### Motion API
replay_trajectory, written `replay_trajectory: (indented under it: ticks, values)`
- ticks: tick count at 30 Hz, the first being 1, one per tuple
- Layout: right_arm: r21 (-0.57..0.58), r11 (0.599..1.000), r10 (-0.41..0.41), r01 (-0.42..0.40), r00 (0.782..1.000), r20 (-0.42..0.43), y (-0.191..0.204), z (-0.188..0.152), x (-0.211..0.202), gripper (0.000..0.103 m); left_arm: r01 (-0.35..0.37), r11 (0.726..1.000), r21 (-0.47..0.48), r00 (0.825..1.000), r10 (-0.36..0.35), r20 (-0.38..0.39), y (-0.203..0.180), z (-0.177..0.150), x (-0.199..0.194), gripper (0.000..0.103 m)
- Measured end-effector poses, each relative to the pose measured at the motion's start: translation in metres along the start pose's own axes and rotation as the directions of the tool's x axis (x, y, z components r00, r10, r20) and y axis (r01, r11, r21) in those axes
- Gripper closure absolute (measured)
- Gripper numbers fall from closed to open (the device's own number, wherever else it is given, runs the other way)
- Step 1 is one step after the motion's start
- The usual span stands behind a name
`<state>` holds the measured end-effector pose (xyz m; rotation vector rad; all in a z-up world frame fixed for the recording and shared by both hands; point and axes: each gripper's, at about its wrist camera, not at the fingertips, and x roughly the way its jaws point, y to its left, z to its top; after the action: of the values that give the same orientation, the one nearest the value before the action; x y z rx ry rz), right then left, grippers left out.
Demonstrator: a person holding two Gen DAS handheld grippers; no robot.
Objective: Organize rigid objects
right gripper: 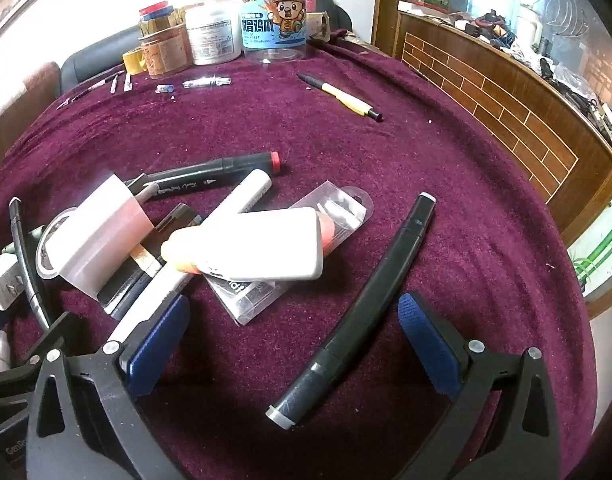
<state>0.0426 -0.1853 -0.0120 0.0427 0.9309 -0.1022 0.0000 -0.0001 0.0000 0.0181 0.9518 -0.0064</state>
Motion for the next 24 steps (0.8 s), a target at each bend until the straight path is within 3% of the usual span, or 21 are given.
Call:
replay_trajectory:
  ticks: [24]
  values:
    - [0.0,1.0,-0.001,0.001,1.0,-0.002,0.0001,0.0001,-0.0002,0.0,0.002,1.0,-0.001,1.0,-0.002,0.001,0.0,-0.0001,-0.0001,0.001]
